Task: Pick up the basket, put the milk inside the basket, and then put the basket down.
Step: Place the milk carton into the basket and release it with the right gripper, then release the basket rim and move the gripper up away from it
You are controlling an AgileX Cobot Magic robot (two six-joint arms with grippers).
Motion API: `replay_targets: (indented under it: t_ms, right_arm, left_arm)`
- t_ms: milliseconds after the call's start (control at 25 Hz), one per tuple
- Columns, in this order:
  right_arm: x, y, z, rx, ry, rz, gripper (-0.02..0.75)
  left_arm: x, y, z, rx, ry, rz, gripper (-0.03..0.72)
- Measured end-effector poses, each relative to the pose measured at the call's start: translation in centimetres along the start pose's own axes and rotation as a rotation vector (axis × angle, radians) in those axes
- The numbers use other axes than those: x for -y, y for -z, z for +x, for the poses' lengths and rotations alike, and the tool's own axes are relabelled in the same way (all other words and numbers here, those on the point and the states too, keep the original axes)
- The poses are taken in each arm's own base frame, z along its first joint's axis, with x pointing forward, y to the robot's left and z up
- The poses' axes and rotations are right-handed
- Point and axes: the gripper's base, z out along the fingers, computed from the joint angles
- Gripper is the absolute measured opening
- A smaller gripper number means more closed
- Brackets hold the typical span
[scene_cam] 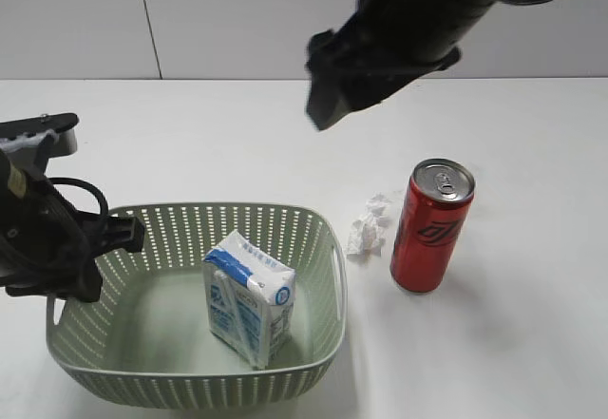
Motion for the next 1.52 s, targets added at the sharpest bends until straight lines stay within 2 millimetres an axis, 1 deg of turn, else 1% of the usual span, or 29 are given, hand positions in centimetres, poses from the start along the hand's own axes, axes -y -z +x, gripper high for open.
replay_targets:
  t_ms: [40,160,200,280,360,440,520,560,640,760,840,920,1040,1160,1240,1400,1520]
  right_arm:
    - [1.6,0.2,0.1,-0.004,-0.037,0.023,0.622]
    - [7.6,1.0,0.8,-0.021,-0.168,0.122,0.622]
    - [9.3,1.3,1.2,-0.024,-0.208,0.147,0.622]
    - [13.0,2.2,2.3,-0.033,-0.301,0.202,0.619]
    - [15.9,3.1,3.5,-0.039,-0.382,0.247,0.617]
    - [18.6,4.1,4.9,-0.053,-0.458,0.288,0.615]
    - [20.2,4.8,6.0,-0.067,-0.511,0.312,0.614]
    - [20.7,5.0,6.4,-0.080,-0.528,0.320,0.614]
    - [20.9,5.2,6.9,-0.115,-0.538,0.324,0.613]
    - [20.6,5.4,7.4,-0.170,-0.547,0.309,0.613]
    - [20.0,5.8,8.0,-0.184,-0.549,0.305,0.613]
    - [19.0,6.4,9.1,-0.190,-0.548,0.305,0.613]
    - [17.0,7.7,11.6,-0.179,-0.537,0.324,0.610]
    - [14.6,8.7,14.8,-0.144,-0.522,0.349,0.604]
    - [13.3,8.8,16.7,-0.115,-0.517,0.358,0.601]
    - [10.9,8.5,20.6,-0.091,-0.512,0.366,0.601]
    - [9.4,8.3,23.0,-0.081,-0.510,0.369,0.601]
  left_arm:
    - [0.0,0.0,0.0,-0.003,0.002,0.000,0.008]
    - [0.0,0.0,0.0,-0.004,0.002,0.000,0.008]
    - [0.0,0.0,0.0,-0.004,0.002,0.000,0.008]
    - [0.0,0.0,0.0,-0.004,0.002,0.000,0.008]
    - [0.0,0.0,0.0,-0.005,0.002,-0.001,0.008]
    - [0.0,0.0,0.0,-0.005,0.002,-0.001,0.008]
    - [0.0,0.0,0.1,-0.007,0.002,-0.002,0.008]
    - [0.0,0.0,0.1,-0.009,0.002,-0.003,0.008]
    - [0.0,0.0,0.1,-0.011,0.002,-0.004,0.008]
    - [0.0,0.0,0.1,-0.011,0.002,-0.005,0.008]
    - [-0.1,0.1,0.1,-0.013,0.002,-0.006,0.008]
    - [-0.1,0.1,0.2,-0.016,0.002,-0.008,0.008]
    - [-0.1,0.1,0.2,-0.015,0.002,-0.007,0.008]
    - [-0.1,0.1,0.2,-0.016,0.002,-0.008,0.008]
    - [-0.1,0.1,0.2,-0.016,0.002,-0.008,0.008]
    - [-0.1,0.1,0.2,-0.017,0.002,-0.008,0.008]
    - [-0.1,0.1,0.2,-0.017,0.002,-0.008,0.008]
